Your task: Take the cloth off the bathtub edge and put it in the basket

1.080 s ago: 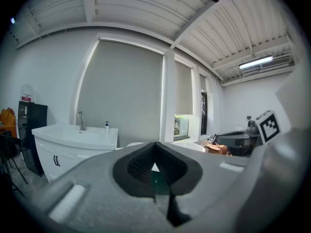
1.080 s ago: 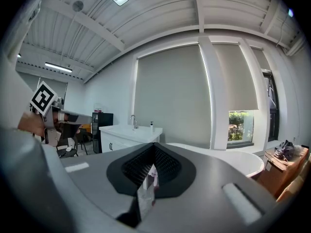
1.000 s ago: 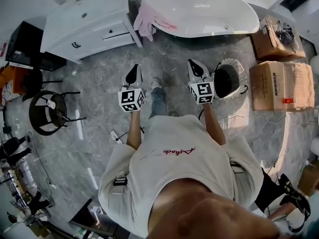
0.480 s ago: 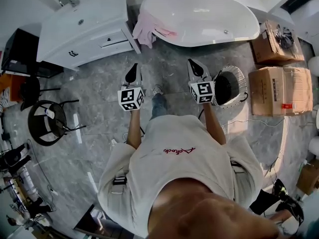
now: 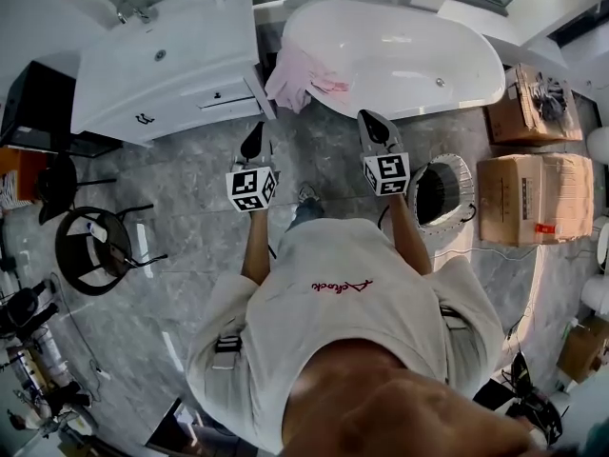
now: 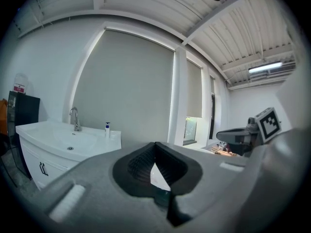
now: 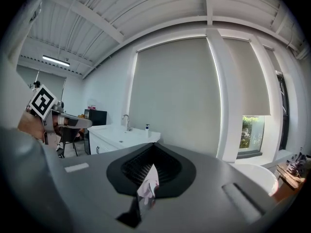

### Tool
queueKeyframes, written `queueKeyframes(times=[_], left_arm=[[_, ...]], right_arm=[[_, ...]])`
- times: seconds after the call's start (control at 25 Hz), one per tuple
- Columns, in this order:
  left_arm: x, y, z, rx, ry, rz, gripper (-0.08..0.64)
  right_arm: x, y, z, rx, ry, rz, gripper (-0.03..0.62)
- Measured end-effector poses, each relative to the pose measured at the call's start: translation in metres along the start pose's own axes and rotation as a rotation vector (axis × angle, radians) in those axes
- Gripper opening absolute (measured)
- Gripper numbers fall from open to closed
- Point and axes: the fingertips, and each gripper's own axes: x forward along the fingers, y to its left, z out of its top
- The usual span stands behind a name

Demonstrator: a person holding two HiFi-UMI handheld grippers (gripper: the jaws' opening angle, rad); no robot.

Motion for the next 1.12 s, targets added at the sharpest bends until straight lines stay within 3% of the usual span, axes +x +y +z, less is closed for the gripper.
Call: queueKeyframes(times=[0.32, 0.6, 0.84, 1.12], left_arm=[[0.071, 0.062, 0.022, -0.002, -0.008, -0.016, 0.000], [0.113, 0.093, 0.034, 0.003, -0.012, -0.049, 0.000], [0.129, 0.111, 0.036, -0.005, -0.018, -0.060, 0.000], [0.136, 0.105, 0.022, -0.008, 0.010, -0.093, 0.000]], right_arm=[[0.086, -0.011, 0.016, -0.007, 0.004, -0.021, 0.006], [0.132, -0.017, 0.027, -0.012, 0.003, -0.049, 0.008], [0.152, -0.018, 0.032, -0.023, 0.000, -0.067, 0.008], [0.150, -0.020, 0.016, -0.012, 0.028, -0.090, 0.006]])
